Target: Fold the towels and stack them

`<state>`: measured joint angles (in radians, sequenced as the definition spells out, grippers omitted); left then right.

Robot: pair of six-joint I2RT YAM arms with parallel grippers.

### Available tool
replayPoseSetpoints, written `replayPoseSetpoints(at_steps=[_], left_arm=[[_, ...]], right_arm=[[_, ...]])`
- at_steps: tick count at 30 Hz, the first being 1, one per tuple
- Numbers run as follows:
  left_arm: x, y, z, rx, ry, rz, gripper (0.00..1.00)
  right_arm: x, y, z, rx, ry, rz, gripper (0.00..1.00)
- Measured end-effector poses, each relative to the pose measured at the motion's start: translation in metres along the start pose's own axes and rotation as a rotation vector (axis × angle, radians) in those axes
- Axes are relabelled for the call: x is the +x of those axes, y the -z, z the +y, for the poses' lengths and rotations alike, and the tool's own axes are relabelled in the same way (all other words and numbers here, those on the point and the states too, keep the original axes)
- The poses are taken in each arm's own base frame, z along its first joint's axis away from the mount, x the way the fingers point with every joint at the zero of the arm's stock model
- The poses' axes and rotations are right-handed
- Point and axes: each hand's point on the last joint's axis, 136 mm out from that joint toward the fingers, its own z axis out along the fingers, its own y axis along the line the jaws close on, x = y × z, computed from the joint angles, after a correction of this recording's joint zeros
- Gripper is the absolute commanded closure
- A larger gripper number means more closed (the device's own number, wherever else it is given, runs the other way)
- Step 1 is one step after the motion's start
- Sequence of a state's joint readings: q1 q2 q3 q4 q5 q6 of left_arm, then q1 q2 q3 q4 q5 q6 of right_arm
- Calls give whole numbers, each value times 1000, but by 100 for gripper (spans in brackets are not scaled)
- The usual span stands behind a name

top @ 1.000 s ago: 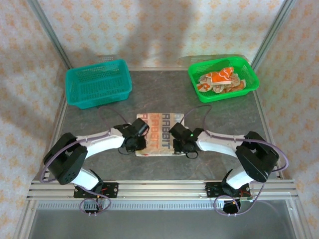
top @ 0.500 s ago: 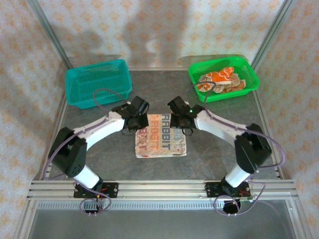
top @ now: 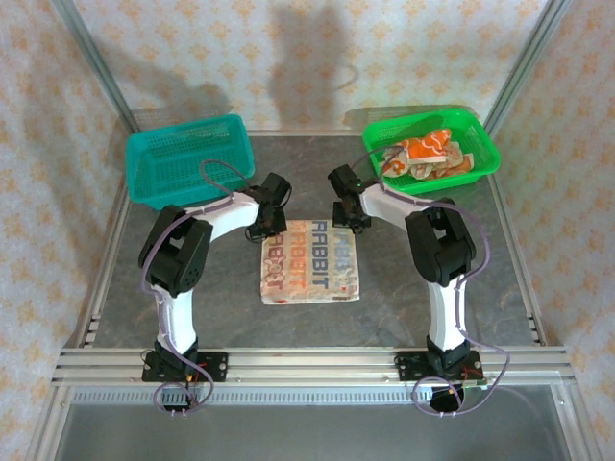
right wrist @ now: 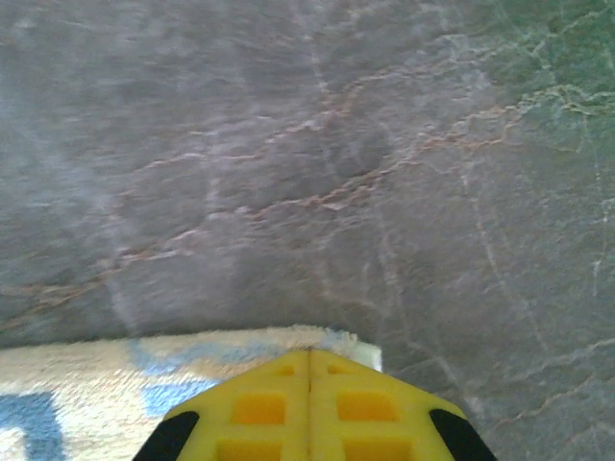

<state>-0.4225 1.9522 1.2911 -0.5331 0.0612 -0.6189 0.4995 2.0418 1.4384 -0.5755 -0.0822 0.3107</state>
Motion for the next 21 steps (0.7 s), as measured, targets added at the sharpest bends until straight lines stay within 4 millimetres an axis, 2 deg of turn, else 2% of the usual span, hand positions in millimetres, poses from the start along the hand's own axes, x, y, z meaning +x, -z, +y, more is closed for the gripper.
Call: replayPoseSetpoints(at_steps=[8, 10, 12, 15, 18, 21], left_arm=[[-5, 1, 2, 26, 16, -30, 100], [-3, 6, 5, 26, 17, -33, 96], [-7, 17, 7, 33, 23, -45, 87], [-20, 31, 10, 48, 30, -79, 84], [-33, 36, 13, 53, 36, -101, 82], [-39, 34, 18, 48, 38, -101, 75]], right_arm=[[-6, 0, -3, -36, -11, 4, 100], [-7, 2, -3, -37, -12, 1, 96], [-9, 7, -4, -37, -13, -8, 90], [-15, 19, -7, -46, -20, -28, 86], [-22, 29, -10, -59, -34, -49, 80], [-24, 29, -13, -60, -42, -48, 73]])
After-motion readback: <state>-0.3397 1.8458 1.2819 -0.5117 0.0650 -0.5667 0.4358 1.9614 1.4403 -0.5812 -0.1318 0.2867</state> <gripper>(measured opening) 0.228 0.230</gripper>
